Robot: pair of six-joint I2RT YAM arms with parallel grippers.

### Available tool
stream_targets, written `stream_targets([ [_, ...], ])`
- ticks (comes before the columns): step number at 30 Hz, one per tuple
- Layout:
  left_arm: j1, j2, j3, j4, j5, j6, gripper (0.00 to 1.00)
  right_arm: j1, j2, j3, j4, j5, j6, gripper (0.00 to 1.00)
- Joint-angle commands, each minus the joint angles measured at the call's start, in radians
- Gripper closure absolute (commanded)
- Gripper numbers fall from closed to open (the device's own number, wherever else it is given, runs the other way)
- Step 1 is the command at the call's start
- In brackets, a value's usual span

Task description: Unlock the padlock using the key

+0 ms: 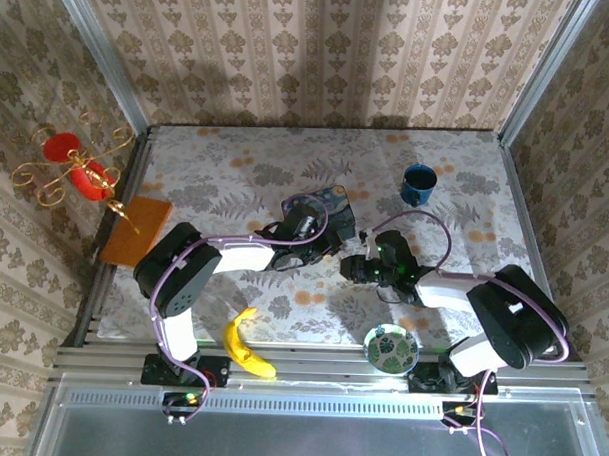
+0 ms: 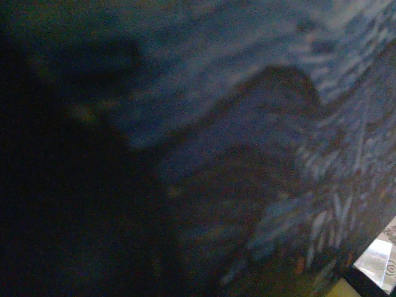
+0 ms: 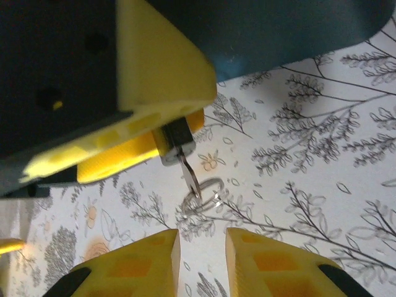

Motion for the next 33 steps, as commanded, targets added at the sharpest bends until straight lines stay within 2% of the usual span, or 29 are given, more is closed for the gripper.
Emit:
stream_targets([
  [1, 0.005, -0.04, -0.015, 0.006, 0.047, -0.03, 1.0, -0.012, 0.018, 0.021, 0.088, -0.042, 0.04, 0.74],
  [18, 0.002, -0.036, -0.013, 0.016, 0.049, -0.029, 1.0, -0.055, 0.106, 0.043, 0.205, -0.104, 0.095, 0.77],
  [26, 0.001, -0.041, -0.016, 0.023, 0.046, -0.03, 1.0, -0.066, 0.159, 0.026, 0.306, -0.123, 0.161, 0.87],
  [28, 0.001, -0.04, -0.014, 0.023, 0.046, -0.029, 1.0, -0.069, 0.171, 0.024, 0.326, -0.131, 0.18, 0.92],
  [30, 0.001, -0.041, -0.017, 0.027, 0.044, -0.029, 1.0, -0.075, 0.184, 0.018, 0.356, -0.133, 0.217, 1.0],
  [33, -0.001, -0.04, -0.022, 0.043, 0.042, -0.03, 1.0, -0.081, 0.206, 0.004, 0.449, -0.154, 0.296, 1.0],
])
